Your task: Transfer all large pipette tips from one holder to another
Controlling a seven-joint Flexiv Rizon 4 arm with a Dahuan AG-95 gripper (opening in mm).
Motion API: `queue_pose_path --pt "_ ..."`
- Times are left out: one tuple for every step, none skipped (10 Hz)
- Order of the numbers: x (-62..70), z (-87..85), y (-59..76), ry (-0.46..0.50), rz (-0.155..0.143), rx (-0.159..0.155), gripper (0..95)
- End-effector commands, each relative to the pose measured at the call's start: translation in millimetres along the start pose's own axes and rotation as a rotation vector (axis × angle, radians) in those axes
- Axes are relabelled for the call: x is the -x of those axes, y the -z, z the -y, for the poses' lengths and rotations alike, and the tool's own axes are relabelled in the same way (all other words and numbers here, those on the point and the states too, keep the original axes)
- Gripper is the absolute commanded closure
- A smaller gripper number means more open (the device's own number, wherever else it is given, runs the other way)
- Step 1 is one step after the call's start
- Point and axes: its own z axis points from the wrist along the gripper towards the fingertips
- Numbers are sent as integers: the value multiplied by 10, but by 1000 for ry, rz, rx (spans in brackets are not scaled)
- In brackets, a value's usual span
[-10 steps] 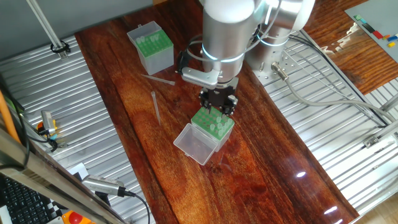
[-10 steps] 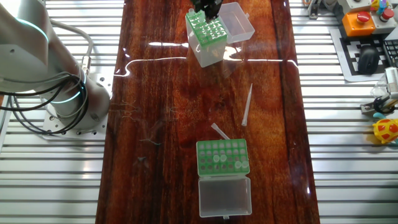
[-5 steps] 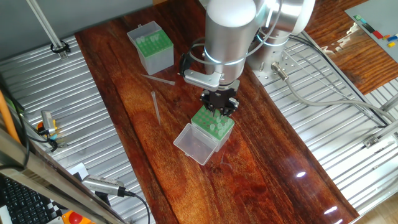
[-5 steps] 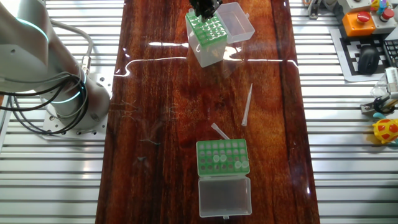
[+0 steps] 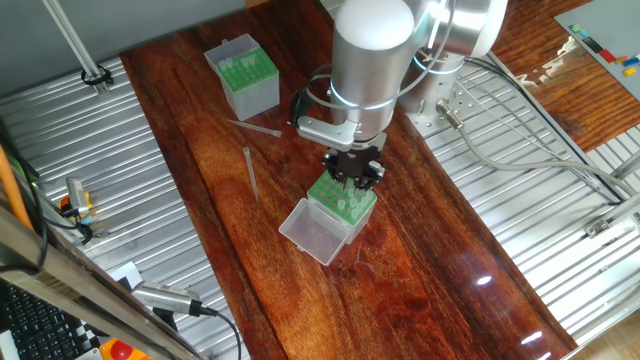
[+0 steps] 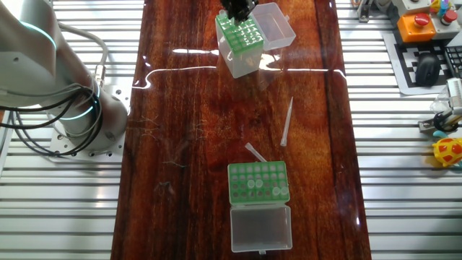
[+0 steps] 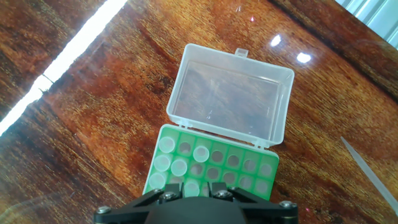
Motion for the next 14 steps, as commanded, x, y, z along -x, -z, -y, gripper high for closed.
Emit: queue_pose_path --pt "1 -1 -2 1 4 4 570" --pt "3 -3 -2 2 6 5 570" --pt "6 -6 -4 3 8 7 570" --pt "8 -7 -5 3 8 7 570" --pt "8 -7 -5 4 8 7 570" --pt "8 -7 -5 4 8 7 570" --pt "8 -7 -5 4 8 7 570" --pt "8 -7 -5 4 8 7 570" --pt "8 -7 -5 4 8 7 570" --pt "8 -7 -5 4 8 7 570" --pt "8 -7 -5 4 8 7 570" --pt "8 -7 -5 4 8 7 570" --pt "8 -7 -5 4 8 7 570" --pt "8 -7 -5 4 8 7 570"
